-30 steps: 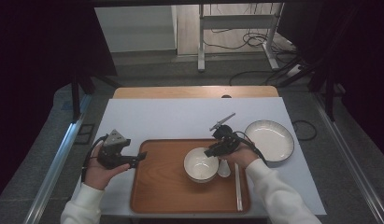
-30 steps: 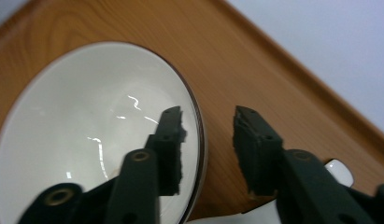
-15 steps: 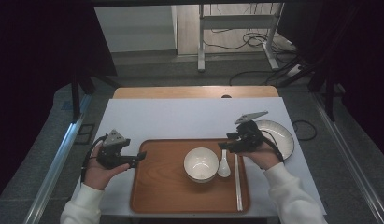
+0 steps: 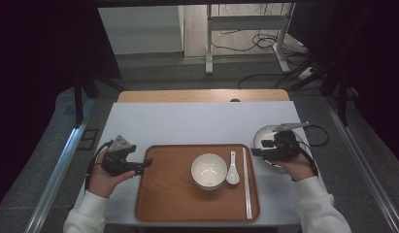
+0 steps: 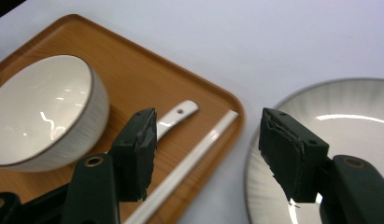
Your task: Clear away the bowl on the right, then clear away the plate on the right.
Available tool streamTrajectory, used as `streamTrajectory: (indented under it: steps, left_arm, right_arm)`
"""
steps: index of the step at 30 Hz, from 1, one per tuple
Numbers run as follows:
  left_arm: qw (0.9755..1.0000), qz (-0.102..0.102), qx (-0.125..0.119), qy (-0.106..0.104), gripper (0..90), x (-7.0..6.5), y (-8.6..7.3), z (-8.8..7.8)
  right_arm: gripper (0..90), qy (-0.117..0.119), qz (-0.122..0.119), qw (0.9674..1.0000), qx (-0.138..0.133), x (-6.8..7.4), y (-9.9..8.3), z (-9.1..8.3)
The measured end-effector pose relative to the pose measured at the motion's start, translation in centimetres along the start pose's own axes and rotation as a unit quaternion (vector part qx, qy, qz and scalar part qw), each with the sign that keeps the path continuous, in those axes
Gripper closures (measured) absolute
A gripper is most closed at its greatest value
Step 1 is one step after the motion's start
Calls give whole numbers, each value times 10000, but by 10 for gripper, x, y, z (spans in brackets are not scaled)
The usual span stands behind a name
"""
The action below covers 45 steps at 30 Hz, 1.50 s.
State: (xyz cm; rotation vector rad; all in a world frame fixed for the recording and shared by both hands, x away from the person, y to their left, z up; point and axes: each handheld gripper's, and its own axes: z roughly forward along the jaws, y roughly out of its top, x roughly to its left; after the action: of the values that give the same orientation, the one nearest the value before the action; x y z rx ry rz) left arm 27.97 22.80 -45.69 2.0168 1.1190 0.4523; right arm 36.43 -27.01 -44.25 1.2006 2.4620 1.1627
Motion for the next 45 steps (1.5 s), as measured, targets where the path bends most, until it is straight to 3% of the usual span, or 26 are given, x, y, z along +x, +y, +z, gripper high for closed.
streamTrajectory:
  steps: [11,19,25,30,39,45]
  left_arm:
    - [10000,-26,-2,-3,196,1,0,-1]
    - [10000,-28,-26,22,195,1,-1,-2]
    - [10000,-28,-39,28,194,2,0,-3]
    - [10000,-19,-53,35,194,2,0,-4]
    - [10000,-23,-51,36,194,1,0,-3]
    - [10000,-13,-40,33,194,1,0,-2]
  right_arm:
    - [370,-290,250,9993,24,-23,-10,-11]
    - [368,-353,371,9987,21,-33,-14,-16]
    - [369,-636,450,9969,48,-42,-16,-20]
    - [376,-921,602,9939,52,-55,-18,-25]
    - [378,-1490,1092,9826,187,-89,-27,-28]
    - [375,-1642,1314,9774,220,-106,-33,-30]
